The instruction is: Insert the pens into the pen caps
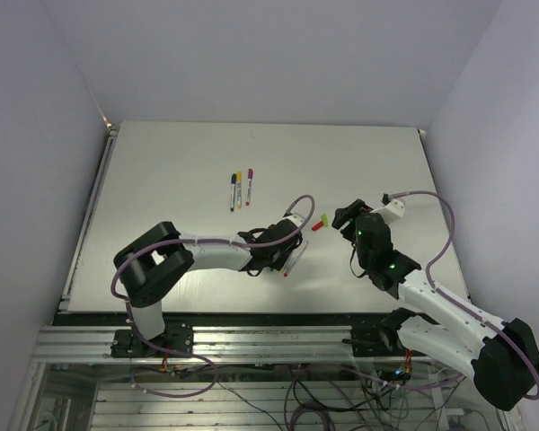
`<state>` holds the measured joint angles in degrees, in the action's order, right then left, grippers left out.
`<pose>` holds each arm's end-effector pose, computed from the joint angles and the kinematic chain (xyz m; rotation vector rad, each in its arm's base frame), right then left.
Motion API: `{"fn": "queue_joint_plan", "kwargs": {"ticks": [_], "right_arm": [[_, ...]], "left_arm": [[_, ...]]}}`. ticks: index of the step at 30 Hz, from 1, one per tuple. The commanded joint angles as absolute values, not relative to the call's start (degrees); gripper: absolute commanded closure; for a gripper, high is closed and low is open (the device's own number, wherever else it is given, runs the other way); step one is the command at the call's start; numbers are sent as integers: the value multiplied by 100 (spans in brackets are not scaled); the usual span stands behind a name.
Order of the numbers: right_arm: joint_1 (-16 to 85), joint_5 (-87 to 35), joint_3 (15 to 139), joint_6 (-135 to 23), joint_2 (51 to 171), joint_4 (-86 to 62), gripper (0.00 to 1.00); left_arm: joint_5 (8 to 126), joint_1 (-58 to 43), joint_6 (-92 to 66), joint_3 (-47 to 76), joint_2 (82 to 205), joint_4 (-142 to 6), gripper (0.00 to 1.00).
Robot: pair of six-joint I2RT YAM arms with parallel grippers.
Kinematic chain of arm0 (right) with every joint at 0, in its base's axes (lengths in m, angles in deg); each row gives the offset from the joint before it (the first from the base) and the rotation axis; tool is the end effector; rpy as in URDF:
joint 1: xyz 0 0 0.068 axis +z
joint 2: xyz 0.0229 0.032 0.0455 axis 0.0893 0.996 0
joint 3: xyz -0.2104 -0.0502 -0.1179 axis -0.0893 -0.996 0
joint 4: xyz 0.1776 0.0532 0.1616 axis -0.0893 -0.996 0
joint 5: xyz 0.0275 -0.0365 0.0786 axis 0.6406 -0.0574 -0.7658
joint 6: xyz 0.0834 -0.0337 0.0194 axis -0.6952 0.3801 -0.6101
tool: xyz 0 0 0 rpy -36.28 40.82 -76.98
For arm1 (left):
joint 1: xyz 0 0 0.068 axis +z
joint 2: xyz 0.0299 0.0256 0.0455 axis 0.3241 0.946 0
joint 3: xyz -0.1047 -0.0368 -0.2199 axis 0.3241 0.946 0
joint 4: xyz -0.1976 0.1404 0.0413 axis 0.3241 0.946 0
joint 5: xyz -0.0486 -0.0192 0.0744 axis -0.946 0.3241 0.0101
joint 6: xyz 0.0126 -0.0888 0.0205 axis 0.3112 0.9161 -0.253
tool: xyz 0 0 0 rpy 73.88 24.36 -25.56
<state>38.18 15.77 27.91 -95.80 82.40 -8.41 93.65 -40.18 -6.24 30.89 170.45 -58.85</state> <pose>0.2253 0.0913 0.1996 0.5997 1.8171 0.3524 0.2085 -0.2977 0.0999 0.7252 2.3328 -0.2033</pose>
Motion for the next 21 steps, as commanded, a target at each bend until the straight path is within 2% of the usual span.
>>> {"fn": "queue_joint_plan", "kwargs": {"ticks": [1, 21], "right_arm": [[3803, 1625, 2726, -9615, 8254, -717, 37], [3790, 1739, 2806, -9755, 8028, -884, 39]], "left_arm": [[9498, -4068, -653, 2897, 17190, -5751, 52], [9460, -4066, -284, 2692, 17576, -4756, 64]]}}
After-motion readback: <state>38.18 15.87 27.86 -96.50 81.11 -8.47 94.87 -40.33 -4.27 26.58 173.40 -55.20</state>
